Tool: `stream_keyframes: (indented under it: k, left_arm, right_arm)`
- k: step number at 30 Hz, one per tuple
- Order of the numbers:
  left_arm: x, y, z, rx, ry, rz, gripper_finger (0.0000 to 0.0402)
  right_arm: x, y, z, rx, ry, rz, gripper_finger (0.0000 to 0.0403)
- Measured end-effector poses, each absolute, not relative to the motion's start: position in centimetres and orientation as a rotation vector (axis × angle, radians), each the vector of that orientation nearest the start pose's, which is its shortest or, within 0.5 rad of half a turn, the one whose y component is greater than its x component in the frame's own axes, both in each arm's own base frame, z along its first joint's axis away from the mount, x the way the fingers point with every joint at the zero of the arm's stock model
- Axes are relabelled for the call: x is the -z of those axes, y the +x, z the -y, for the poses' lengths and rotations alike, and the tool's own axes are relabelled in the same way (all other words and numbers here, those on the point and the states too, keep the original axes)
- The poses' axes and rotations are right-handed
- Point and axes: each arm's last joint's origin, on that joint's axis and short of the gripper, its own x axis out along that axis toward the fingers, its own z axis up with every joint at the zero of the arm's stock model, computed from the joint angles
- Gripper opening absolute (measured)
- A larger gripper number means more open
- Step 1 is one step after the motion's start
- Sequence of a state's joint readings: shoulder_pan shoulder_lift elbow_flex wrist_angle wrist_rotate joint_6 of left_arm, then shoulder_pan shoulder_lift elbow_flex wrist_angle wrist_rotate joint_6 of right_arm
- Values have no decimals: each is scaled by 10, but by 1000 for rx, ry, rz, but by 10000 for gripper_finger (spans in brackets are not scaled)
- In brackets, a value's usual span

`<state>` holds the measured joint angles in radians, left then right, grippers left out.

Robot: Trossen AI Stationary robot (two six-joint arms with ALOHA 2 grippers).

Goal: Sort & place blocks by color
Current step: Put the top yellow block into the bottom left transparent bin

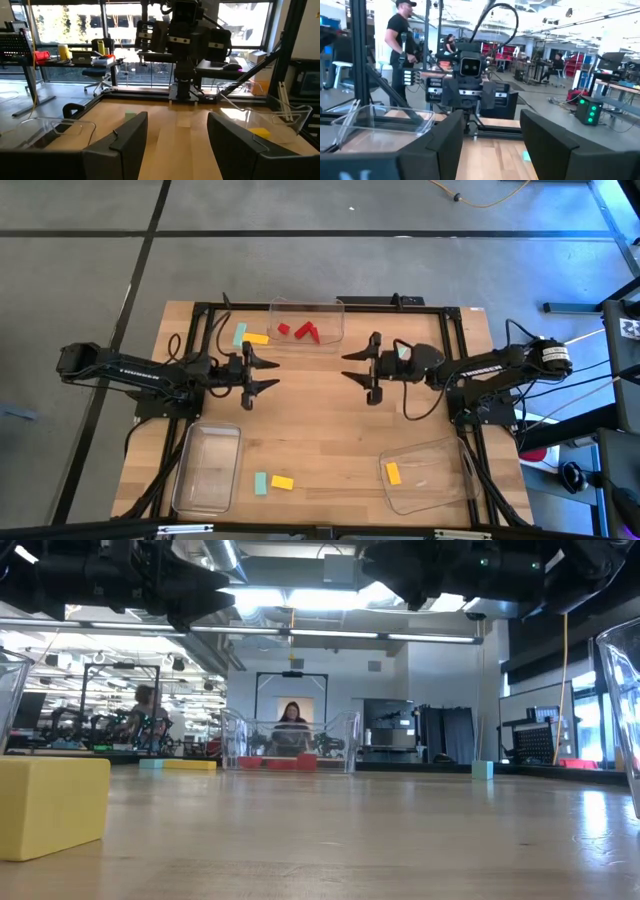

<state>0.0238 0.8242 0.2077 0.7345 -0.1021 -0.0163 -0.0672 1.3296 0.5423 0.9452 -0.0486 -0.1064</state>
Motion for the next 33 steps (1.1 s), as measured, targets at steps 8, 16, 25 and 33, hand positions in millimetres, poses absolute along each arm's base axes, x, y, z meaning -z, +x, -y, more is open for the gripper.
stream_keyframes:
  k: [8, 16, 25, 33]
  left_arm:
    - [-215, 174, -14, -360, -99, 32, 198]
    - [-263, 173, -69, -775, -58, -622, 198]
    - [-262, 164, -142, -641, -54, -1167, 198]
    - [-213, 186, -174, -429, 142, -1436, 198]
  right_arm:
    - [-244, 267, 17, 29, -115, 156, 198]
    - [-244, 267, 17, 30, -122, 157, 198]
    - [-244, 267, 17, 31, -122, 156, 198]
    - [-242, 268, 17, 30, -121, 135, 198]
